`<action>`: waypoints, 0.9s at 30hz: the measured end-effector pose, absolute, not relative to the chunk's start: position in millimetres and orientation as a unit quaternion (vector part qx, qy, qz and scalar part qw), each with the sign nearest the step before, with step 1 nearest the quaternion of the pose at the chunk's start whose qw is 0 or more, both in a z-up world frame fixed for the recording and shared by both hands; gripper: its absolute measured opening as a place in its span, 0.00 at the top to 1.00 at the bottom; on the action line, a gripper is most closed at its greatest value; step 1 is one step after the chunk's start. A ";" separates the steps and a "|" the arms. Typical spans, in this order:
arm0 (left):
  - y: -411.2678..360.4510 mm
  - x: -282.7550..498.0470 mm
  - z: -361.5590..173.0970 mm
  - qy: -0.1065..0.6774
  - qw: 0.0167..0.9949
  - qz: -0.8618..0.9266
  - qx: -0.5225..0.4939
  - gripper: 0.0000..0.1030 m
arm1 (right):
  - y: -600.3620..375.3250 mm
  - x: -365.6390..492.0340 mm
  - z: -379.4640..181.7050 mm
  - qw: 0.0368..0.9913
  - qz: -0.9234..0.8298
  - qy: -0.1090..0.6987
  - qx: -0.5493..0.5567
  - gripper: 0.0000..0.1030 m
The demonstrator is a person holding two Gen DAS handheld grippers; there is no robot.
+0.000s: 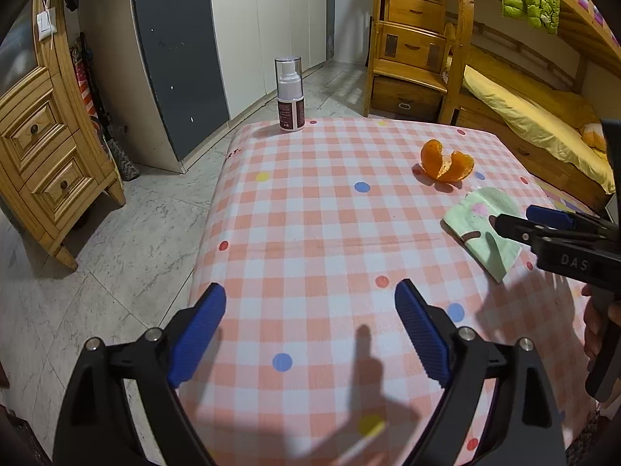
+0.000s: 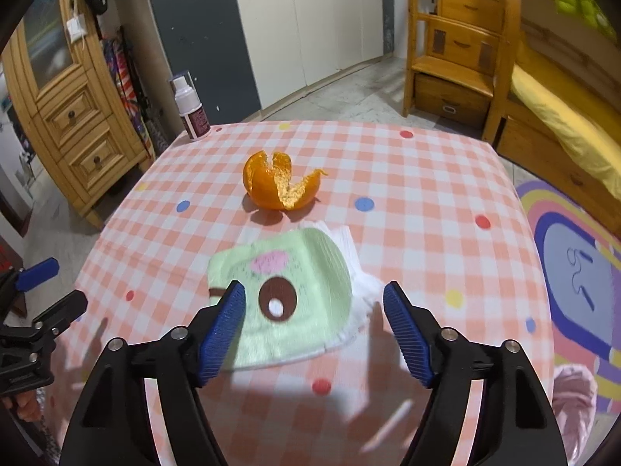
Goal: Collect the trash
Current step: 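Move both grippers back over the table, lower the right onto the green cloth, then close the right gripper on the mint-green cloth and lift it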
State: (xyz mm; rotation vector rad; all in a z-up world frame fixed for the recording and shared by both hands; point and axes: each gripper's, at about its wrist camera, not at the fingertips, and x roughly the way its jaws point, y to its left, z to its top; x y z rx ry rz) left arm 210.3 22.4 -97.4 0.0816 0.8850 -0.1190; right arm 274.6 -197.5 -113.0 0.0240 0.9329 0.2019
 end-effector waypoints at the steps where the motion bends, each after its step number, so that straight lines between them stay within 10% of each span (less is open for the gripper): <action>1: 22.6 210.7 -97.7 0.428 0.901 -0.058 0.038 0.16 | -196.1 277.5 -115.1 0.887 0.099 0.452 0.004 0.27; 8: 19.3 209.0 -100.4 0.432 0.899 -0.057 0.039 0.16 | -182.2 270.2 -122.6 0.877 0.132 0.461 -0.033 0.29; 13: 18.1 205.4 -101.0 0.434 0.898 -0.055 0.038 0.16 | -179.1 258.8 -118.6 0.878 0.148 0.455 -0.026 0.59; 16: 15.1 203.2 -100.4 0.434 0.898 -0.058 0.041 0.16 | -178.5 250.6 -112.0 0.882 0.156 0.445 -0.014 0.92; 27: -28.9 220.9 -94.8 0.414 0.902 -0.117 0.038 0.16 | -225.7 225.1 -60.7 0.911 0.095 0.401 0.009 0.94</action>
